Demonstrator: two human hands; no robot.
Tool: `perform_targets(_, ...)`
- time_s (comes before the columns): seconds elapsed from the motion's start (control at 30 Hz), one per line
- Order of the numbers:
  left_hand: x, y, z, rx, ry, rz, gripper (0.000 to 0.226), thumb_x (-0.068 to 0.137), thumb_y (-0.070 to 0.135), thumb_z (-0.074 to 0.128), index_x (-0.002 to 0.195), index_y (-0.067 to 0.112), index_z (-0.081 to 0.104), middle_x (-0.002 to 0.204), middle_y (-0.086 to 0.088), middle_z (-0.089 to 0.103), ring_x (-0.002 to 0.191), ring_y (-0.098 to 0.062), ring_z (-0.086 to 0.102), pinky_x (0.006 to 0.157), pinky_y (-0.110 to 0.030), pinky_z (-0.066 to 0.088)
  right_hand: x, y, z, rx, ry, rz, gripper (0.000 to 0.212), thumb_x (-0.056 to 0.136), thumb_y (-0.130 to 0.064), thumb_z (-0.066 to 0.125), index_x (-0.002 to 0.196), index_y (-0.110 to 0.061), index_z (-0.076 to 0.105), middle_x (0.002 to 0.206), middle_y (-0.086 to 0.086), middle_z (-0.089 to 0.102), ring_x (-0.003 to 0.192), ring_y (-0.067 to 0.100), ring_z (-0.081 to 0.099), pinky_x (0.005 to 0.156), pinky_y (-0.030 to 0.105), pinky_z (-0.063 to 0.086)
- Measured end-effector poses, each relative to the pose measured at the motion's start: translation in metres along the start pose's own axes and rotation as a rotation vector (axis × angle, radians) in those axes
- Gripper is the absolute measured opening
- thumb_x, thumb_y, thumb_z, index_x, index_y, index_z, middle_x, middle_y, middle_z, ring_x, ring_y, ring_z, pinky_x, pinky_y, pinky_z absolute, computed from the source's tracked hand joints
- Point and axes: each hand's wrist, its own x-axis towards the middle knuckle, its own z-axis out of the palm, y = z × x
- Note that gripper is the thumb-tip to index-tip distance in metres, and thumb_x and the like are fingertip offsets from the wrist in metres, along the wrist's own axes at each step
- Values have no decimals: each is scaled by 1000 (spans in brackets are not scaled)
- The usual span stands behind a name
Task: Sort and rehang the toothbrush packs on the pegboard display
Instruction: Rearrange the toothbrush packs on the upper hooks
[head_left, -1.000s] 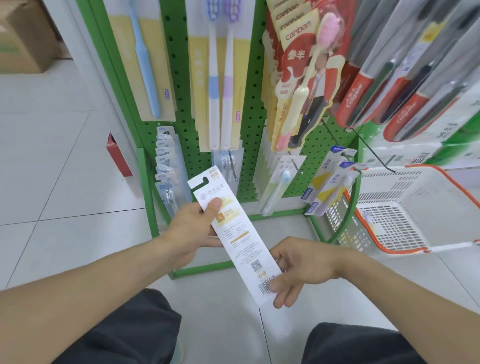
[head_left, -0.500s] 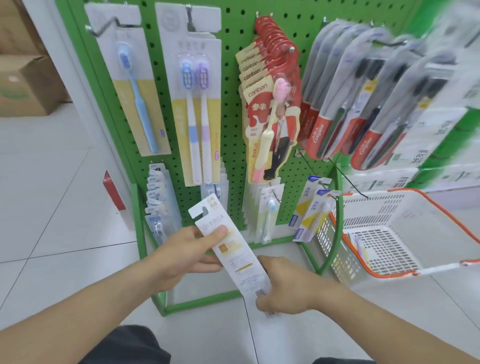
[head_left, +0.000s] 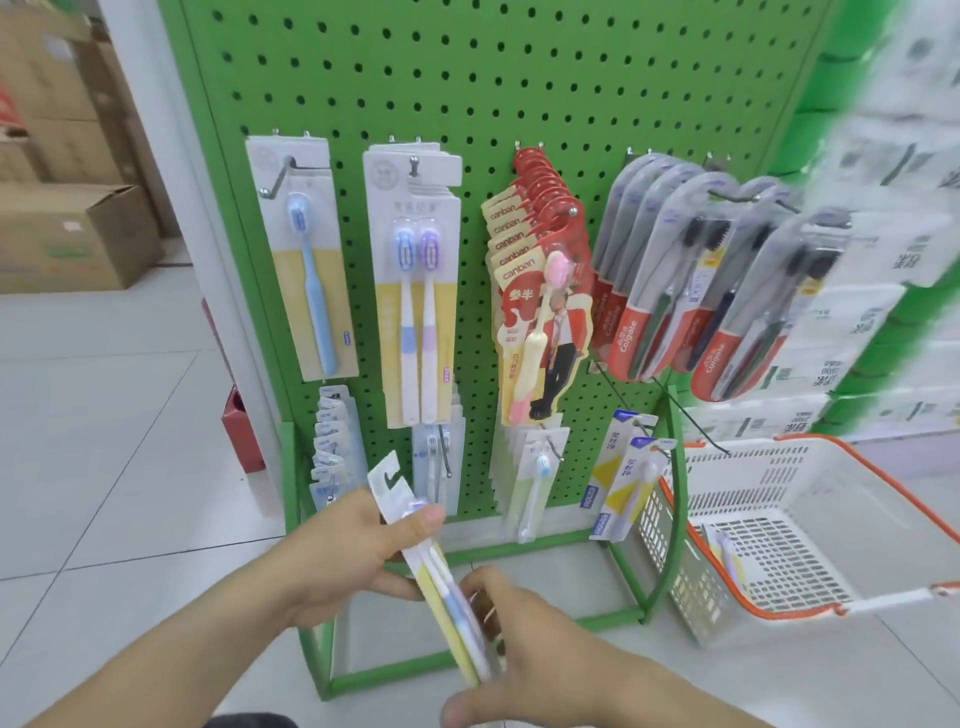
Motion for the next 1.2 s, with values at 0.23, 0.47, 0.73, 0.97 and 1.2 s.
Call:
perform_targets(0.23, -24, 32, 0, -53, 128, 456, 31, 77, 18, 73, 105, 6, 77, 99, -12, 78, 93, -27, 77, 80, -34, 62, 19, -5, -11, 189, 484, -146, 74, 40, -61, 97, 93, -22, 62, 82, 3, 67, 66, 14, 52, 64, 43, 49)
perform_targets(0.47, -21, 75, 13, -214, 383, 863, 33, 83, 26, 69, 109, 6, 69, 97, -3, 79, 85, -14, 76, 71, -19, 57, 34, -49, -24, 321, 773, -402, 52, 64, -69, 83, 96, -35, 60, 81, -6, 68, 69, 13, 62, 64, 42, 53)
perform_targets(0.73, -7, 121, 3, -167, 432, 1059, 35, 83, 33, 73, 109, 11, 67, 101, -2, 79, 89, -21, 76, 77, -36, 61, 54, -73, -33, 475, 944, -601, 59, 84, -27, 81, 128, -45, 46, 111, -21, 67, 102, 5, 69, 86, 21, 54)
perform_targets(0.97, 4, 125, -2, -113, 488, 1012, 35, 80, 40, 76, 104, 14, 70, 92, -4, 79, 80, -21, 76, 69, -33, 56, 67, -76, -27, 498, 923, -617, 70, 86, -32, 78, 142, -48, 40, 113, -23, 65, 105, 14, 69, 92, 33, 57)
perform_targets(1.2, 9, 126, -6, 69, 616, 968, 32, 85, 43, 74, 103, 18, 66, 73, 7, 76, 62, -27, 68, 64, -37, 57, 71, -79, -22, 506, 898, -573, 66, 83, -40, 76, 134, -57, 38, 97, -26, 65, 85, 15, 69, 78, 45, 61)
